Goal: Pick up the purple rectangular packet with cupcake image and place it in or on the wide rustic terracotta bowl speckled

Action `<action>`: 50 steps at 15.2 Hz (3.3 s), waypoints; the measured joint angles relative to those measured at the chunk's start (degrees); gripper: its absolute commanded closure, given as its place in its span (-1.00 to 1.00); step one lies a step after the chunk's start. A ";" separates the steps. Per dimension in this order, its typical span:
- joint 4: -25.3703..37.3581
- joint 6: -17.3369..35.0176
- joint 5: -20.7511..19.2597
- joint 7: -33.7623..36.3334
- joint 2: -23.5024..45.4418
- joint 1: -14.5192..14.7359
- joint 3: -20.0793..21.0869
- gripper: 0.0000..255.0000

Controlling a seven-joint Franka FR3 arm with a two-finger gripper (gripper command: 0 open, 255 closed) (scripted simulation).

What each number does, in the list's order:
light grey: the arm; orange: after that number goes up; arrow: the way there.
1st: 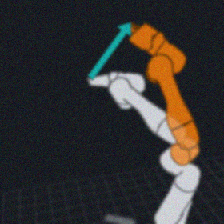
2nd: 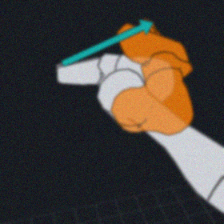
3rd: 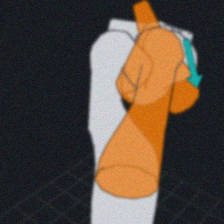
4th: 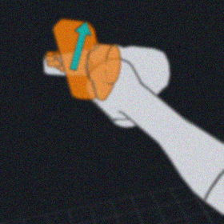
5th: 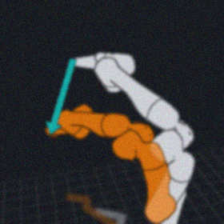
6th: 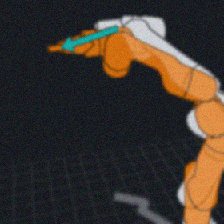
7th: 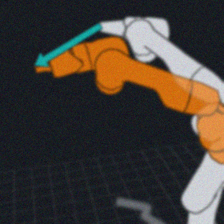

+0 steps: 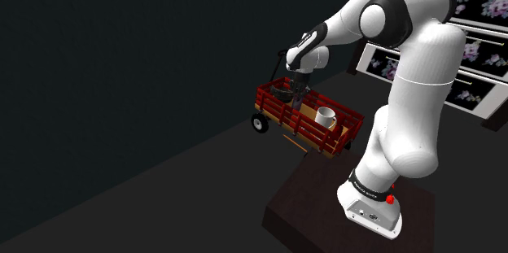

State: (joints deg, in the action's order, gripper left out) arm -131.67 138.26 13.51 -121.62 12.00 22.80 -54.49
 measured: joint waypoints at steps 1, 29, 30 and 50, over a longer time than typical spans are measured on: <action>0.00 0.00 0.00 0.00 0.00 0.00 0.00 1.00; 7.50 -17.61 -20.94 14.91 -18.68 4.05 -2.59 1.00; 7.74 -18.44 -21.70 15.60 -19.58 3.97 -2.15 1.00; 55.69 -42.37 10.06 -3.50 19.03 -16.59 1.09 1.00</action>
State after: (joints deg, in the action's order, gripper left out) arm -75.98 95.88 23.57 -125.13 31.03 6.21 -53.40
